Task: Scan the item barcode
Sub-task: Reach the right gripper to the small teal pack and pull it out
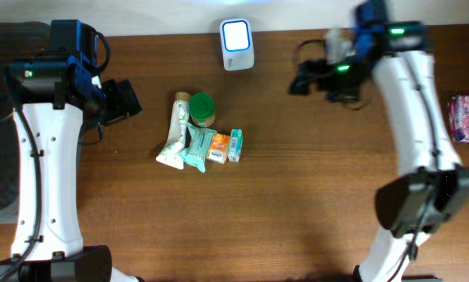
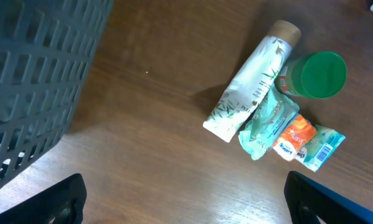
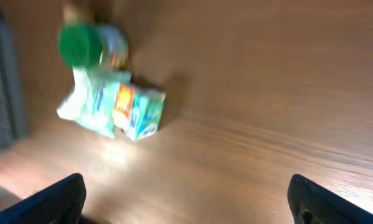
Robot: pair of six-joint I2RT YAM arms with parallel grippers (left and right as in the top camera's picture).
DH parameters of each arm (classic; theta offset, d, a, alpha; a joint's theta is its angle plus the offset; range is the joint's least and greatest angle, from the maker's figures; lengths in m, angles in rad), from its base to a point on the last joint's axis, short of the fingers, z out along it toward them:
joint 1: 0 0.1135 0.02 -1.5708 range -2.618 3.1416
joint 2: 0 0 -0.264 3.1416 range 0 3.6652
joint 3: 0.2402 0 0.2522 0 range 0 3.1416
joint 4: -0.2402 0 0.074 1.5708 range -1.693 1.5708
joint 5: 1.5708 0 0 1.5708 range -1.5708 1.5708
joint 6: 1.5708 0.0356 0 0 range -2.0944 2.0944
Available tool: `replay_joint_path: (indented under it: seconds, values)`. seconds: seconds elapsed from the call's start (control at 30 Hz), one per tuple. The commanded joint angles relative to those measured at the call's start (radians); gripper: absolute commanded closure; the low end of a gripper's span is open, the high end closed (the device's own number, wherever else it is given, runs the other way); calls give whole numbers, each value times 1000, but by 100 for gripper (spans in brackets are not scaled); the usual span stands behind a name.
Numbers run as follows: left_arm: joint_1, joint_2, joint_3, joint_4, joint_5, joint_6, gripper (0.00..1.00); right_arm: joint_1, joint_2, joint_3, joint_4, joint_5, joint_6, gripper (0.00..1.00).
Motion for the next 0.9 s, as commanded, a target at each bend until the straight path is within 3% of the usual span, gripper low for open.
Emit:
replay_joint_path:
  seconds: [0.0, 0.17, 0.23, 0.27, 0.3, 0.37, 0.43, 0.47, 0.6, 0.73, 0.87]
  values:
    - [2, -18, 0, -2, -8, -9, 1, 135, 37, -9, -19, 53, -13, 1]
    - [2, -18, 0, -2, -8, -9, 1, 297, 40, -9, 5, -26, 66, 1]
    - [2, -18, 0, -2, -8, -9, 1, 337, 43, -9, 20, 54, 80, 1]
    - [2, -18, 0, -2, -8, -9, 1, 359, 47, -9, 23, 148, 158, 1]
    - [2, -18, 0, -2, -8, -9, 1, 381, 55, -9, 22, 253, 285, 8]
    - [2, -18, 0, -2, -8, -9, 1, 414, 70, -9, 44, 307, 381, 26]
    - [2, -18, 0, -1, -8, -9, 1, 442, 93, -9, 82, 307, 381, 30]
    - [2, -18, 0, -1, -8, -9, 1, 455, 113, -9, 91, 308, 391, 37]
    - [2, -18, 0, -1, -8, -9, 1, 477, 198, -9, 79, 374, 486, 43]
    - [2, -18, 0, -2, -8, -9, 1, 478, 253, -10, 80, 371, 486, 54]
    - [2, -18, 0, -2, -8, -9, 1, 480, 284, -12, 84, 348, 486, 54]
